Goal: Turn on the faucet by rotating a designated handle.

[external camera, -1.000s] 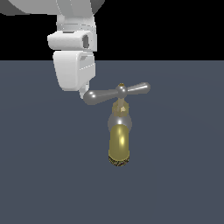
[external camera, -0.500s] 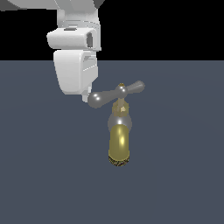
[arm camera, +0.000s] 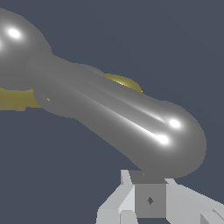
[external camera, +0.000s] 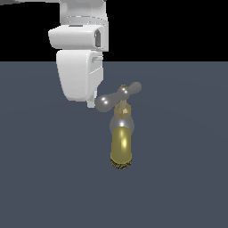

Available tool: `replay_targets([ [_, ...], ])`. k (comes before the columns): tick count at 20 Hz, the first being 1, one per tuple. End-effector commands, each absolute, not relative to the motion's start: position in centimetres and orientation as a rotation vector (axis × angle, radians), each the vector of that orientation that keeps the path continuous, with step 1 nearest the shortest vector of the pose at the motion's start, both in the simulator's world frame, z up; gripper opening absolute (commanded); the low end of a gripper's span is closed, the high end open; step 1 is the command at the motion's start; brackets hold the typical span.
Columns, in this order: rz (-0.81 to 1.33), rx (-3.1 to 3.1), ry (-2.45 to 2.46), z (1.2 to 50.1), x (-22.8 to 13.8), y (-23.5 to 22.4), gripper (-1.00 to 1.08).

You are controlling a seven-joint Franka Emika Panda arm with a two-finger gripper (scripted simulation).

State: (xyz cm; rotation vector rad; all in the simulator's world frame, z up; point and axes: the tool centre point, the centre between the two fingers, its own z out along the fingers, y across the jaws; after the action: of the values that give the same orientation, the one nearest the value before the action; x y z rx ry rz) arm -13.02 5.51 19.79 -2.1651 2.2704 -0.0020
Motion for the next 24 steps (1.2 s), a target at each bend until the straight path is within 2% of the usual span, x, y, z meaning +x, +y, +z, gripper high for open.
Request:
replay_targets([
  [1,0.000,-2.147,2.292,19.8,-13.8,4.2,-1.00],
  [7,0.000,-2.148,2.292,19.8,-15.4,3.2,-1.00],
  [9,-0.003,-2.169,2.270,19.8,-15.0,4.2,-1.00],
  [24,0.000,-2.154,2.287,19.8,-16.4,-3.6,-1.00],
])
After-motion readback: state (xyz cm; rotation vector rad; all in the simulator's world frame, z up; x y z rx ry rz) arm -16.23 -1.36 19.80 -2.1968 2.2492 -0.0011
